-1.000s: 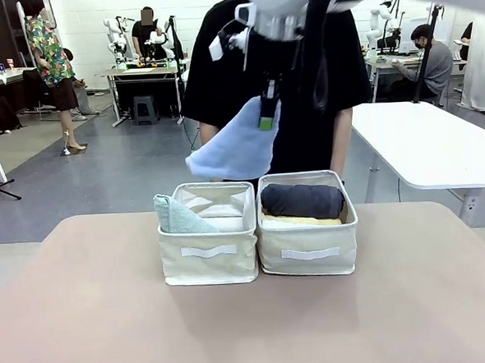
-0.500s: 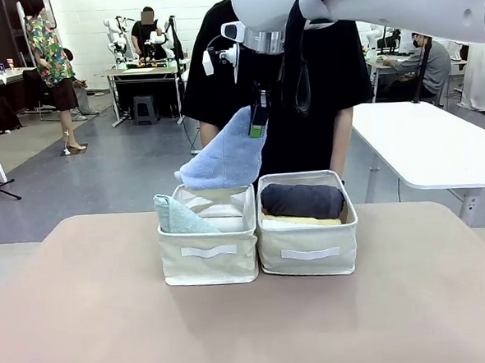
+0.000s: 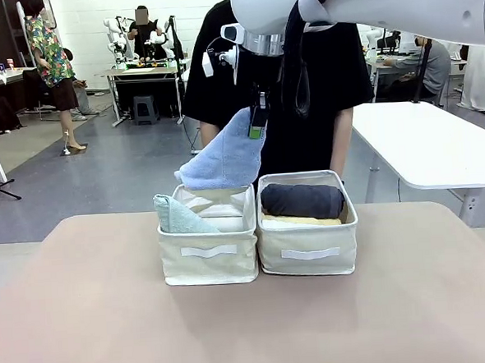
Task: Sort the towels based on their folding style.
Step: Pick up another triangle-folded towel from the table and place it in the left Fabric basket.
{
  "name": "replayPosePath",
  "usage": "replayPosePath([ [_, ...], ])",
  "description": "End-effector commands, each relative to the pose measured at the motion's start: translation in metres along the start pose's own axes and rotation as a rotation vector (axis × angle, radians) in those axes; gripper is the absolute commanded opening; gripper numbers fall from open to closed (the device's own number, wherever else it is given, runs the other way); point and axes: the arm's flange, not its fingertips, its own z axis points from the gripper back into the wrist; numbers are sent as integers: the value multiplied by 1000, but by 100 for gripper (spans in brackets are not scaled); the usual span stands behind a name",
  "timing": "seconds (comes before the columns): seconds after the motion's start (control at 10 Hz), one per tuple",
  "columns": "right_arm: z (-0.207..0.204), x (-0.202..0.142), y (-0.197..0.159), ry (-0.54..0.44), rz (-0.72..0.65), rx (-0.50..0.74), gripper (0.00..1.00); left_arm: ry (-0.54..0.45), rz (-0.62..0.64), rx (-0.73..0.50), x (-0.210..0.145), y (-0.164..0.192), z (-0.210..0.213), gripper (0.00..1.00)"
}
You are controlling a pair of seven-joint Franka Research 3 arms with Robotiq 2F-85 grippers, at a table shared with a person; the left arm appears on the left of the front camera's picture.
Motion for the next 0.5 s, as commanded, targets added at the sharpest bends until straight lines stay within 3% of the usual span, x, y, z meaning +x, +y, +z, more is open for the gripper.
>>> replayPosePath([
  [0.0,-15,4,-4,6,9,27,16,-20,-18,7,0,0,1,100],
  [0.4,-63,12,-20,33,24,67,16,-20,-18,7,0,0,1,100],
])
